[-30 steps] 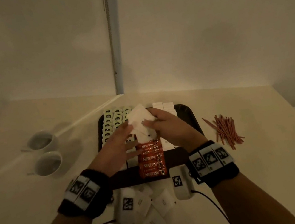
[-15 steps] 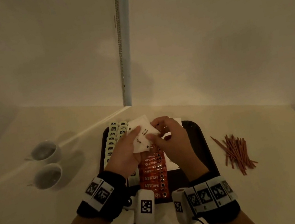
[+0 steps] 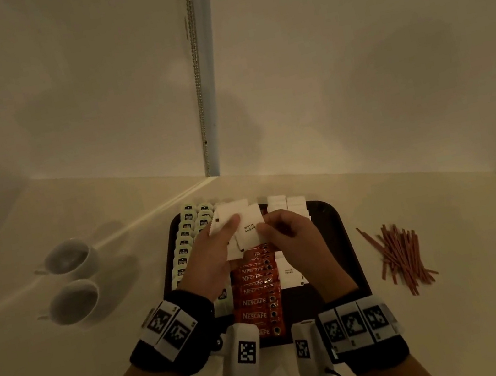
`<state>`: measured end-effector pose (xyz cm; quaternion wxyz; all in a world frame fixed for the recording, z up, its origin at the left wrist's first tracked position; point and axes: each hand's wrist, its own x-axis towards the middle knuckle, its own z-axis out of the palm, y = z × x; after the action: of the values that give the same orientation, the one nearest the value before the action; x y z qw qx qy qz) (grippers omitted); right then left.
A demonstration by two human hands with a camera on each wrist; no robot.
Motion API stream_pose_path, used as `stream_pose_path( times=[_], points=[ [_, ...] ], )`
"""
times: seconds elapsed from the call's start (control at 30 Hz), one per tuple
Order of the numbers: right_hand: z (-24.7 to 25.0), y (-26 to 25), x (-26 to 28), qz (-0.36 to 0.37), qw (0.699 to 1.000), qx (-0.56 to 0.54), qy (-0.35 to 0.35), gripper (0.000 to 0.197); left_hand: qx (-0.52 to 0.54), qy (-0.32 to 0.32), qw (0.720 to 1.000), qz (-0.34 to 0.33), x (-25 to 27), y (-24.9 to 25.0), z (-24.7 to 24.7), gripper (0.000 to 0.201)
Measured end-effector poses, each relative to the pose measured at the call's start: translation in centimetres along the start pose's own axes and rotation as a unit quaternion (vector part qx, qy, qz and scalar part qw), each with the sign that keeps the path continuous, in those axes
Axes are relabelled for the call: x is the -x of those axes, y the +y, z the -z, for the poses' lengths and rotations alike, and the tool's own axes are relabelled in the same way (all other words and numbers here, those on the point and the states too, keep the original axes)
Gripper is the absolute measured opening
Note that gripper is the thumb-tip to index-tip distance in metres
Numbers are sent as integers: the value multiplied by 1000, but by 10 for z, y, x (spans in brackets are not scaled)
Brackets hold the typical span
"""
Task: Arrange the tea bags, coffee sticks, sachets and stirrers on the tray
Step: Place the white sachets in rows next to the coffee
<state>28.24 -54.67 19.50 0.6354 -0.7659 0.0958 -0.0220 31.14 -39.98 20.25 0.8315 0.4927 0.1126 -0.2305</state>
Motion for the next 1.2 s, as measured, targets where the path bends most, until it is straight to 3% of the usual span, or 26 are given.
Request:
stream_pose_path(
  times=[0.23,0.4,0.6,1.2],
  points=[
    [24,21,6,-61,988,-138,23,8,36,12,999,0,-3,5,9,29],
    [49,79,11,-146,981,98,78,16,47,10,999,-11,-3,7,20,25],
    [49,124,19,-230,951,189,84,19,43,12,999,-18,-1,6,25,19],
    [33,135,14,-186,941,256,121,14,43,14,999,4,3,4,26,16]
  ],
)
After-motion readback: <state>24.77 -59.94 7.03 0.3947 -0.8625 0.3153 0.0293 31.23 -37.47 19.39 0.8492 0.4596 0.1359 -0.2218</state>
